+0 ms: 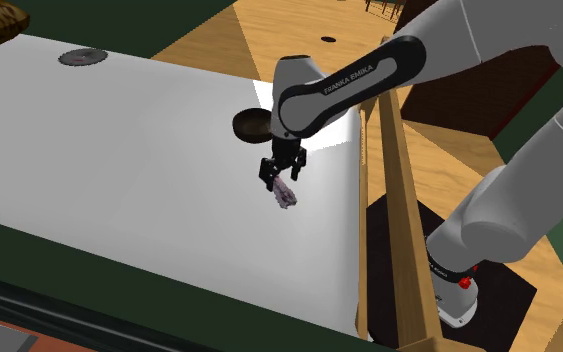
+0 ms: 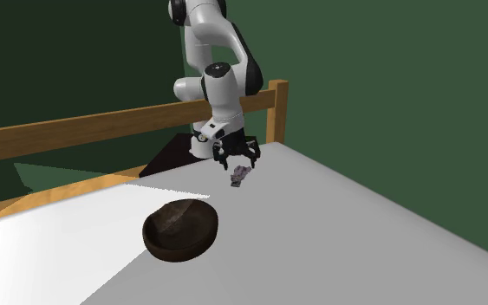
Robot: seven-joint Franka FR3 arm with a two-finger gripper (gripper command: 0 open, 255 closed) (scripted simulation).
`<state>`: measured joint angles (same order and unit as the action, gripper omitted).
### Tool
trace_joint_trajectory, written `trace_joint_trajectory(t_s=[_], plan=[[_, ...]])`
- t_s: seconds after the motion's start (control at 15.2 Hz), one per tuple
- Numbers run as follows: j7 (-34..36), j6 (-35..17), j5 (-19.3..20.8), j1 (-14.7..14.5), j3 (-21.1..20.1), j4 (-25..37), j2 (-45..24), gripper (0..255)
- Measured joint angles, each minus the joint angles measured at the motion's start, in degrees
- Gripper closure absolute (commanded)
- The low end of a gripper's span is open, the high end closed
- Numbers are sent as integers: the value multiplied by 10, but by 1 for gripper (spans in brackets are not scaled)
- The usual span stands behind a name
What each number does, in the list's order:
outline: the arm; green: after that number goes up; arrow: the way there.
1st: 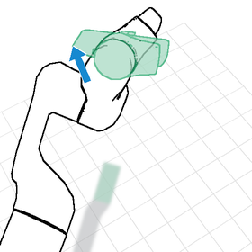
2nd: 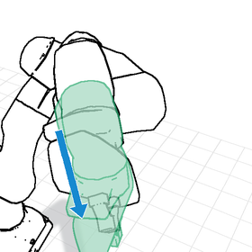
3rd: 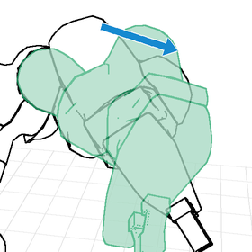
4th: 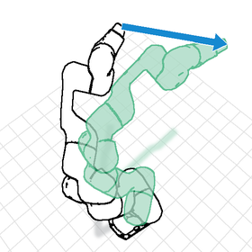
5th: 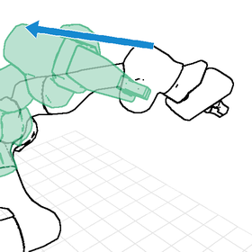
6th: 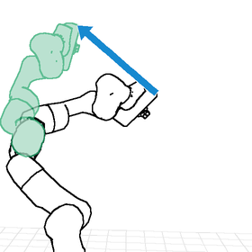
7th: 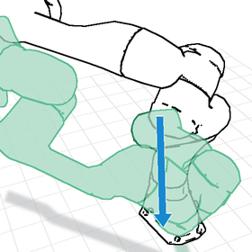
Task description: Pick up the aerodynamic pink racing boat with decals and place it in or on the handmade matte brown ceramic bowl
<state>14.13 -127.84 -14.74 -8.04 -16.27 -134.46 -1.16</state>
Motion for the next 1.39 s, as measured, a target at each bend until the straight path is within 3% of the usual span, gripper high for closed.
trace_joint_trajectory(t_s=[0.66, 0.73, 1.39], plan=[[2, -36, -1, -5, -4, -14, -22, 0], [2, -36, -1, -5, -4, -14, -22, 255], [2, -37, -2, -5, -4, -13, -19, 255]])
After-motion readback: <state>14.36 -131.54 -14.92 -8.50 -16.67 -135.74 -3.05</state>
